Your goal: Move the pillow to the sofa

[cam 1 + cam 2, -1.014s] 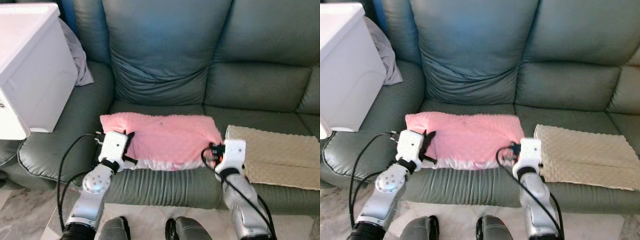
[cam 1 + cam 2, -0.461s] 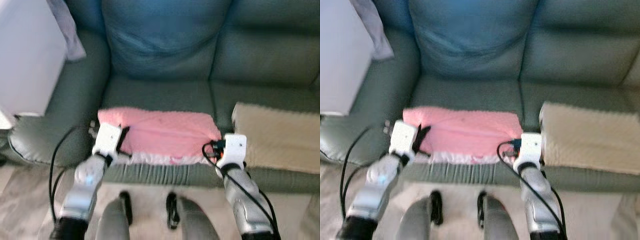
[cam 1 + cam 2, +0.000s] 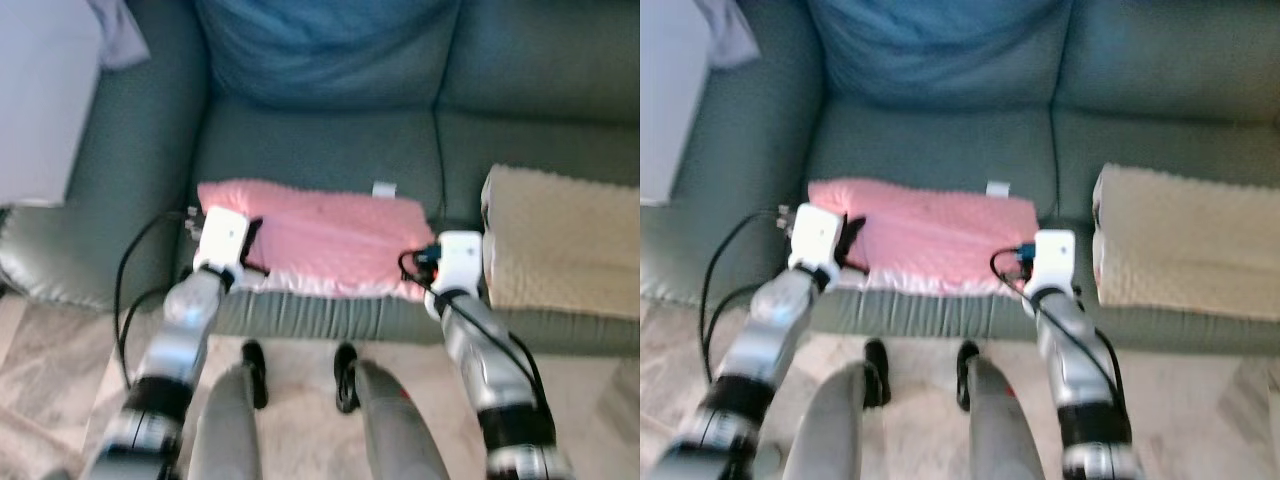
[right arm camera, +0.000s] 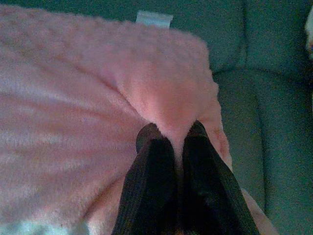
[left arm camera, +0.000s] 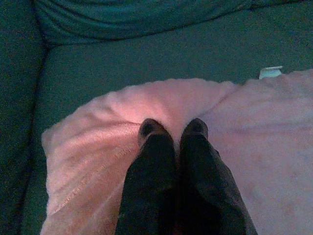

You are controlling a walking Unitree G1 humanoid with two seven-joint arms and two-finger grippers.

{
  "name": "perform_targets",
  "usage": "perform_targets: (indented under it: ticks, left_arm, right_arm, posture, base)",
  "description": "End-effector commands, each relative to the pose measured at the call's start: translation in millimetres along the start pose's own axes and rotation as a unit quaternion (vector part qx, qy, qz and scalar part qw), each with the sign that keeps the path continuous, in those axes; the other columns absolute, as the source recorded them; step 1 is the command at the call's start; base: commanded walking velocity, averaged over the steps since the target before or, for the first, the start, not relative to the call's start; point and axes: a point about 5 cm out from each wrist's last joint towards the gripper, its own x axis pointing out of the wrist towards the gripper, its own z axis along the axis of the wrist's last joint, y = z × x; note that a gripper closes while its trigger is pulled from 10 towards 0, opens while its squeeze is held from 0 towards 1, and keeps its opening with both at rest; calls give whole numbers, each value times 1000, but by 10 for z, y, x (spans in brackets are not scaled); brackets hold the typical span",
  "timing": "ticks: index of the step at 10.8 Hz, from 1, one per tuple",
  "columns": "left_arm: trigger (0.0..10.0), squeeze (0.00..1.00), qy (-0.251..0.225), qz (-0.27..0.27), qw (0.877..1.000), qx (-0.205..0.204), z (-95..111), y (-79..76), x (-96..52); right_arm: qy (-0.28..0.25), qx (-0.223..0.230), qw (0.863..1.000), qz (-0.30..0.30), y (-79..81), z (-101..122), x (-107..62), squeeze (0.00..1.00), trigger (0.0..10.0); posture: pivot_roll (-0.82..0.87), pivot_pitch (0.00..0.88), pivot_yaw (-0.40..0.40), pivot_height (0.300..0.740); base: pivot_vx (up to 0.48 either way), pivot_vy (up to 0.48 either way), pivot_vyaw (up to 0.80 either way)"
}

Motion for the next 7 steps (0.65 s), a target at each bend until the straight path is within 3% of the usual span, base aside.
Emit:
perform_targets:
  ticks: [1,5,7]
  left_arm:
    - [10000,0,9,11,1000,-3,-82,8,14]
    - [10000,0,6,41,999,-9,13,-104,311]
    - [10000,0,7,65,998,-5,41,-88,363]
  right_arm:
    - [26,-1,1000,-14,-109,-126,18,0,10000]
    - [-9,-60,998,19,-177,112,275,0,10000]
    - [-34,-105,994,21,-268,208,306,0,10000]
  posture:
    - [-57,536,-14,740]
    - [-80,539,-16,740]
    - [-89,539,-22,740]
  base:
    - [0,0,0]
    - [0,0,0]
    - [0,0,0]
